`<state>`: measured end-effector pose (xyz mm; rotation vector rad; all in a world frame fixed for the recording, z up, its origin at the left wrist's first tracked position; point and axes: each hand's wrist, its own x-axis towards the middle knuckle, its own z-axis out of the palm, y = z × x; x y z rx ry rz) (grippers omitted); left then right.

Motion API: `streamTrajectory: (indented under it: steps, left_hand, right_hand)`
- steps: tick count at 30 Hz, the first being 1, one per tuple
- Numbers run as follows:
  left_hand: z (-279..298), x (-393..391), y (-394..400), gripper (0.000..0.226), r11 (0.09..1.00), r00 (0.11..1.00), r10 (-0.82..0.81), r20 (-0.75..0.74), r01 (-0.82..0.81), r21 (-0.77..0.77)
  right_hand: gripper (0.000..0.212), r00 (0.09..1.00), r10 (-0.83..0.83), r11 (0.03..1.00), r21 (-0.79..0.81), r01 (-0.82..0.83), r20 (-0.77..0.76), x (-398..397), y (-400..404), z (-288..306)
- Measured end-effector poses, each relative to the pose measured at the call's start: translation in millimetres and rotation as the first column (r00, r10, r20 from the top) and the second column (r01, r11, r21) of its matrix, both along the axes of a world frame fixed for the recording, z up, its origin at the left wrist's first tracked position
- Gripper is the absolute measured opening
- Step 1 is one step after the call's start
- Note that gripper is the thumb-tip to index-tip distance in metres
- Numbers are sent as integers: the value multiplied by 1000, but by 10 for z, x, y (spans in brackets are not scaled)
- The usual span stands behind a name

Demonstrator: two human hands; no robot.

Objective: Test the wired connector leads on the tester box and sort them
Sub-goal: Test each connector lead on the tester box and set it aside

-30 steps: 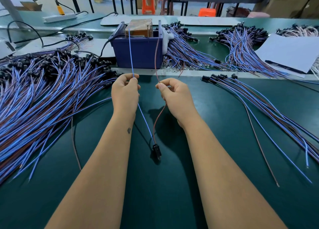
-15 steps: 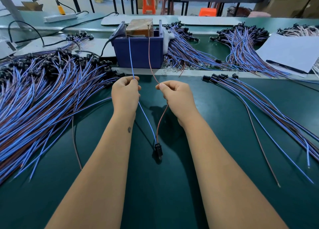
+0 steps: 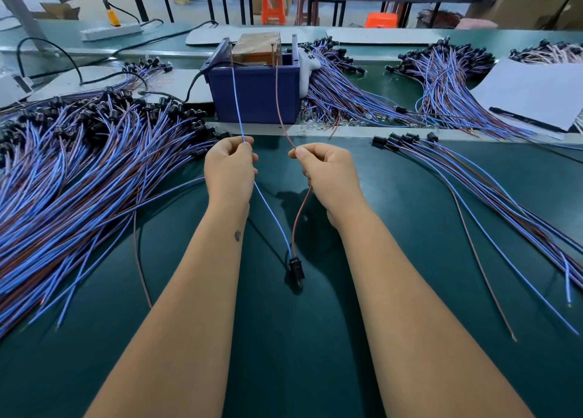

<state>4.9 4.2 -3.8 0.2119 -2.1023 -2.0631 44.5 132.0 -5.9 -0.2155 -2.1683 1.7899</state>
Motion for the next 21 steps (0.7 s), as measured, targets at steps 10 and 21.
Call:
streamTrajectory:
  steps: [10, 21]
  left_hand:
    - [19, 6, -3, 19, 1000, 1000, 11, -12, -11, 27]
    - [5, -9, -11, 20, 999, 1000, 17, 7, -17, 34]
  right_hand:
    - [20, 1000, 8, 1000, -11, -8, 18, -32, 4, -4]
    - [17, 1000, 8, 1000, 11, -9, 21, -4, -9, 28]
